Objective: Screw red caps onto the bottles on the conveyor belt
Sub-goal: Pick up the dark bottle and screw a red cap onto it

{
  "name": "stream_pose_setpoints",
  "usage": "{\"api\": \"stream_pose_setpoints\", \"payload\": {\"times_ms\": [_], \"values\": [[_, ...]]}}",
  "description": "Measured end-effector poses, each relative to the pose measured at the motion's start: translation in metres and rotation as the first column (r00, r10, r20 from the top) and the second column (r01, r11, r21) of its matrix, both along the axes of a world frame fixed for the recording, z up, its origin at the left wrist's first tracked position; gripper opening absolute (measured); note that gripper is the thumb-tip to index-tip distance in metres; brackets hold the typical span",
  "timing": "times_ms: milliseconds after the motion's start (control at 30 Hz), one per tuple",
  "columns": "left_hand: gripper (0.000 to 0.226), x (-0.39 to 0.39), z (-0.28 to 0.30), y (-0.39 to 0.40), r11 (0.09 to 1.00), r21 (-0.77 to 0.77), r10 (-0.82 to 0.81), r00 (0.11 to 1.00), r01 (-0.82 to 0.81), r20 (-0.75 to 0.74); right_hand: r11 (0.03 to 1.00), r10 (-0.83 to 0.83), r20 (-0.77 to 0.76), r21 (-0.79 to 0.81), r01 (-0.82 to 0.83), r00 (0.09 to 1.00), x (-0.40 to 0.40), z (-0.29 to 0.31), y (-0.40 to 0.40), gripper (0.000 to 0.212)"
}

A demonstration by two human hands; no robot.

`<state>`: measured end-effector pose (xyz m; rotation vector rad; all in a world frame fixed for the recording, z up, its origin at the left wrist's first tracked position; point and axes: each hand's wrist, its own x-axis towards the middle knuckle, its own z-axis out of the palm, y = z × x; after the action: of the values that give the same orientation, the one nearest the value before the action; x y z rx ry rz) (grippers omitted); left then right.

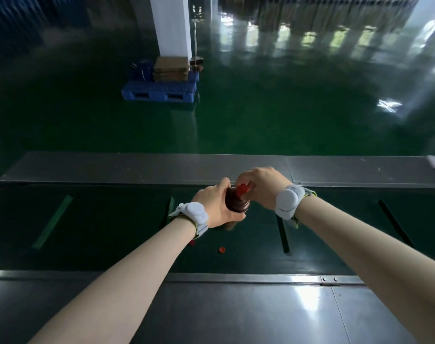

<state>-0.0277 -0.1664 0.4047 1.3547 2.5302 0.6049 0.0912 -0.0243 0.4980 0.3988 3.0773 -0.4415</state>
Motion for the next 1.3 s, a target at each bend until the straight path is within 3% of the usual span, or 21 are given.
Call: {"api": "stream_pose_setpoints", "payload": {"times_ms": [200, 467, 633, 867, 933, 1000, 1100, 1233, 1300], "values": [[0.072, -0.009, 0.018, -0.006, 0.999, 0.036, -0.035, 0.999, 0.033, 0.042, 0.997, -0.015, 0.047, -0.069, 0.018, 0.999, 0.0, 0.029, -0.002, 0.027], [0.072, -0.02, 0.036, -0.006, 0.999, 0.012, -0.035, 0.999, 0.035, 0.004, 0.996, -0.086, 0.039, 0.017, 0.085, 0.996, -0.02, 0.036, -0.012, 0.021], [0.072, -0.027, 0.036, -0.009, 0.997, -0.017, -0.069, 0.995, 0.07, 0.071, 0.999, -0.011, 0.065, -0.04, 0.014, 0.998, -0.023, 0.041, -0.01, 0.029], [0.073, -0.035, 0.039, -0.008, 0.993, -0.055, -0.09, 0.983, 0.1, 0.16, 0.991, 0.117, 0.051, 0.057, -0.12, 0.992, -0.025, 0.034, -0.01, 0.027], [0.074, -0.034, 0.04, -0.005, 0.993, -0.061, -0.092, 0.98, 0.104, 0.177, 0.994, 0.099, 0.078, 0.047, -0.103, 0.992, -0.025, 0.035, -0.008, 0.02], [0.075, -0.031, 0.039, 0.0, 0.993, -0.068, -0.086, 0.984, 0.098, 0.155, 0.999, 0.021, 0.112, 0.045, -0.026, 0.993, -0.023, 0.034, -0.003, 0.027], [0.075, -0.024, 0.038, 0.013, 0.995, -0.071, -0.067, 0.992, 0.075, 0.104, 0.985, -0.051, 0.104, 0.167, 0.033, 0.993, -0.023, 0.024, 0.009, 0.045], [0.073, -0.012, 0.036, 0.032, 0.993, -0.057, -0.096, 0.992, 0.1, 0.08, 0.89, 0.056, 0.005, 0.453, -0.052, 0.998, -0.017, 0.0, 0.021, 0.045], [0.073, -0.006, 0.033, 0.04, 0.995, -0.064, -0.074, 0.996, 0.078, 0.056, 0.84, 0.023, 0.005, 0.542, -0.022, 1.0, -0.012, -0.007, 0.026, 0.049]]}}
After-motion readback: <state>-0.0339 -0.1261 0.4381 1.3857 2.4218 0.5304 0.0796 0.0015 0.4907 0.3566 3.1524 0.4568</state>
